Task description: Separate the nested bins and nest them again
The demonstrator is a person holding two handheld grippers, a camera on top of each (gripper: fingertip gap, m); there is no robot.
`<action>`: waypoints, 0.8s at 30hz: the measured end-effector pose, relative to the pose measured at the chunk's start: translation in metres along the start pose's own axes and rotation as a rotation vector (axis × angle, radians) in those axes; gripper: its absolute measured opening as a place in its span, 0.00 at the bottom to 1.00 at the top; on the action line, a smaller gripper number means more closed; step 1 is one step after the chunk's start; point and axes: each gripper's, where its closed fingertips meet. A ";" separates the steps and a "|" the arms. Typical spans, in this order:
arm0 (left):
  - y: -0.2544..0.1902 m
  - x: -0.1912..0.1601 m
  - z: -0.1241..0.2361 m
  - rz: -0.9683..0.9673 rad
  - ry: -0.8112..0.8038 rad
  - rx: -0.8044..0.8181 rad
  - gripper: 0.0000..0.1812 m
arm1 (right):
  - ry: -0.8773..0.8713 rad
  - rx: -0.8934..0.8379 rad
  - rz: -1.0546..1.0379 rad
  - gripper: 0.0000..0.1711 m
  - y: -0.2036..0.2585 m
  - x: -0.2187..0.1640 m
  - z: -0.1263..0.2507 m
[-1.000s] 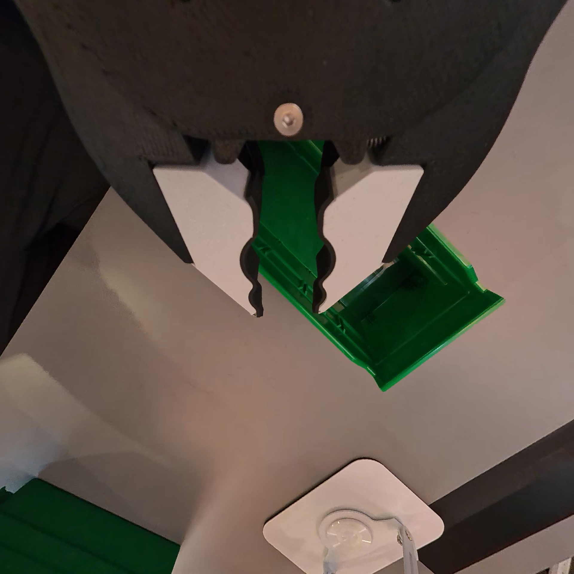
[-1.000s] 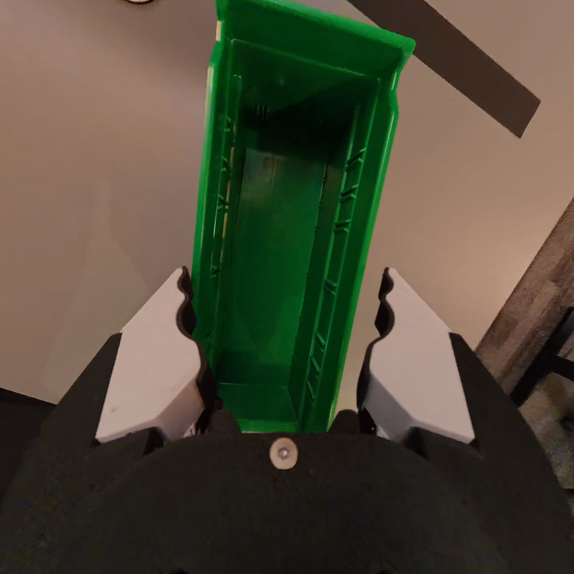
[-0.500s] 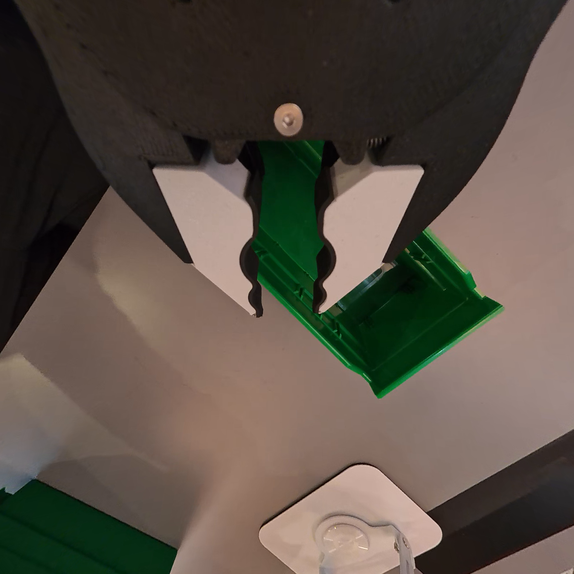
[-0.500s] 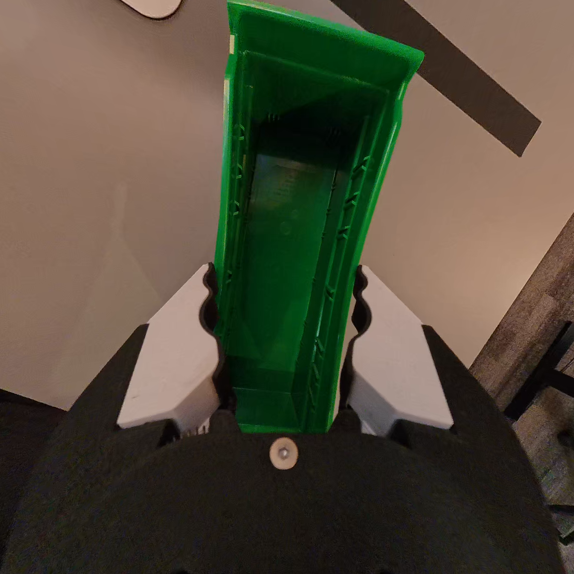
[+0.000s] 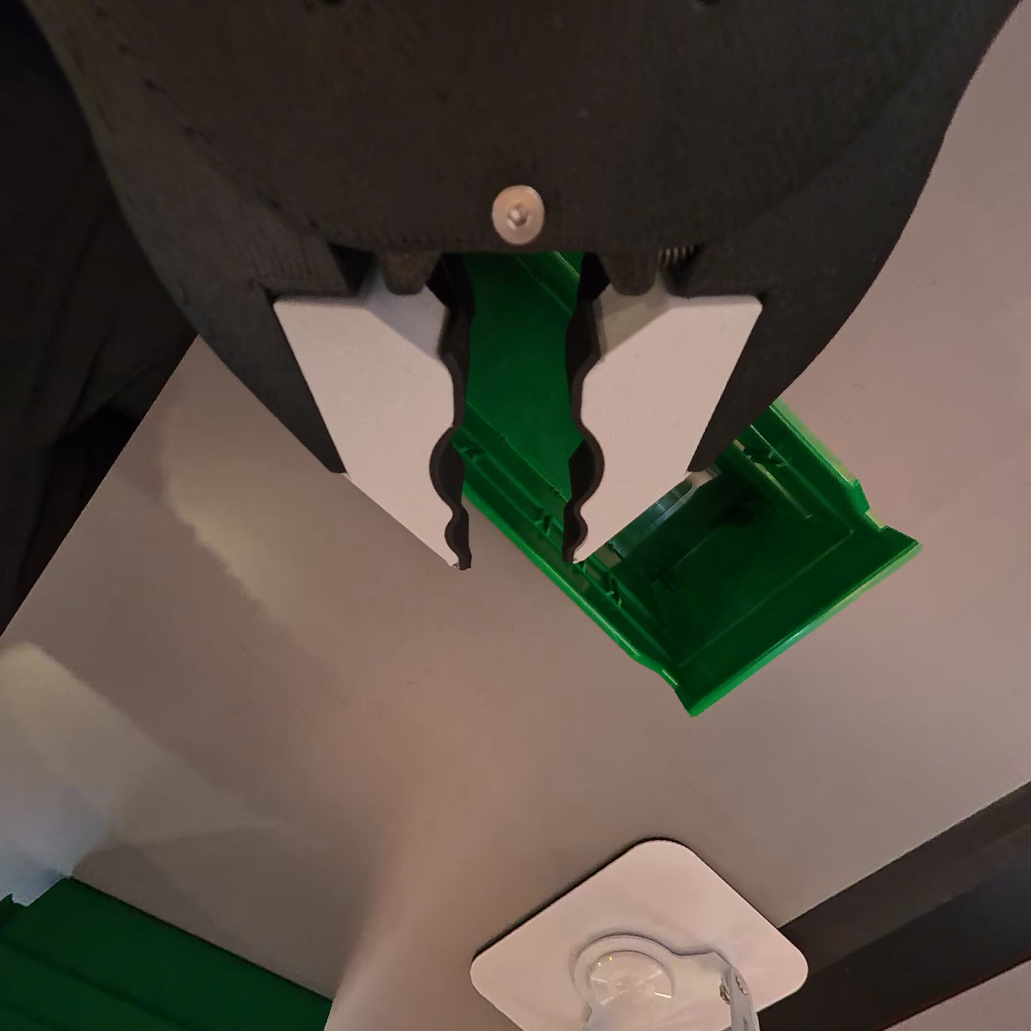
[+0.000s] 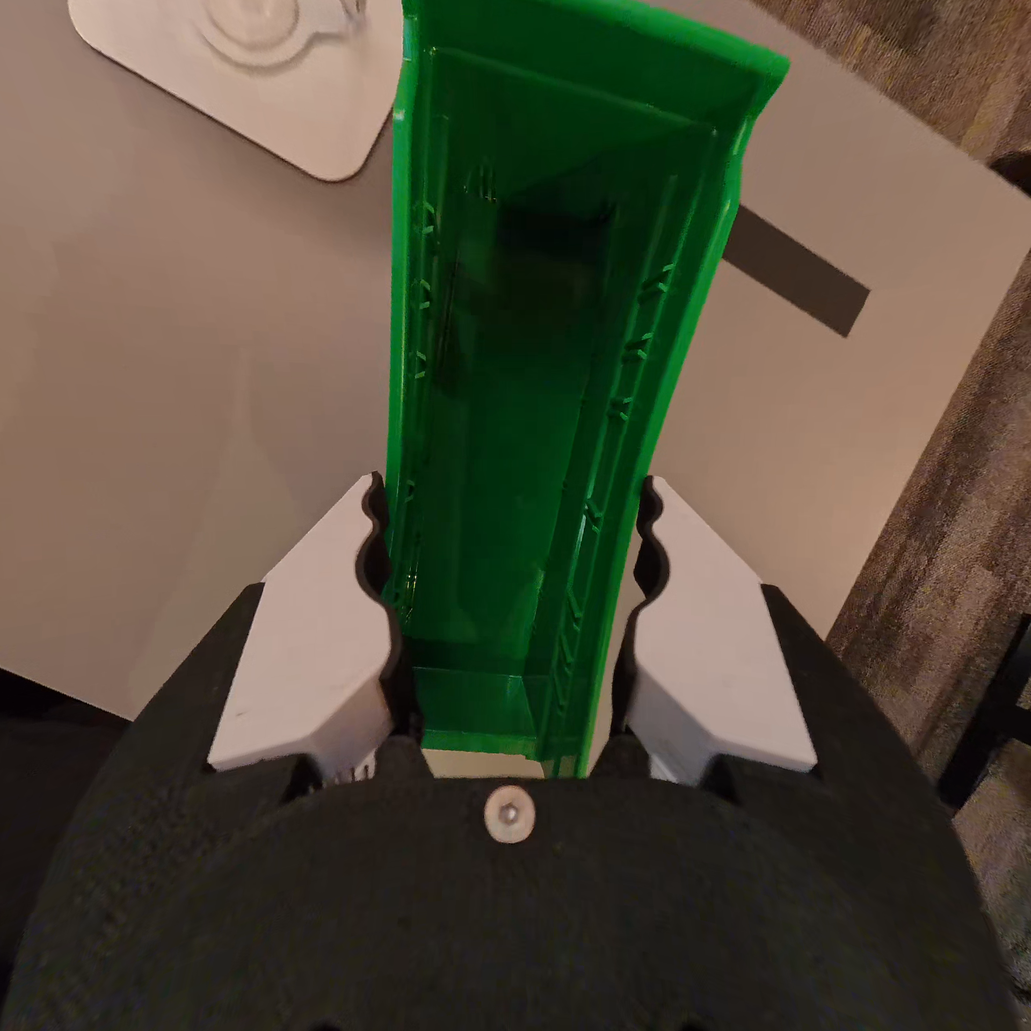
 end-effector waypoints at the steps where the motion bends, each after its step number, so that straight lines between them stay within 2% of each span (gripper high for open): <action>1: 0.000 0.000 0.000 0.001 -0.001 0.000 0.18 | -0.014 -0.003 -0.001 0.52 -0.001 0.003 0.007; 8: 0.002 0.005 0.009 0.007 -0.037 0.002 0.19 | -0.131 -0.013 0.010 0.52 0.008 0.022 0.056; 15: 0.002 0.009 0.015 0.006 -0.055 0.007 0.19 | -0.230 0.053 0.087 0.52 0.062 0.045 0.097; 20: 0.001 0.013 0.023 0.001 -0.073 0.016 0.19 | -0.260 0.165 0.174 0.52 0.132 0.053 0.095; 24: 0.001 0.016 0.031 0.000 -0.093 0.022 0.20 | -0.227 0.226 0.230 0.52 0.186 0.049 0.061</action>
Point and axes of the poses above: each gripper's, where its closed fingertips meet, z back along the fingers, x out of its top, y = z × x across the jaws, and after that the axes turned 8 degrees about y, right-handed
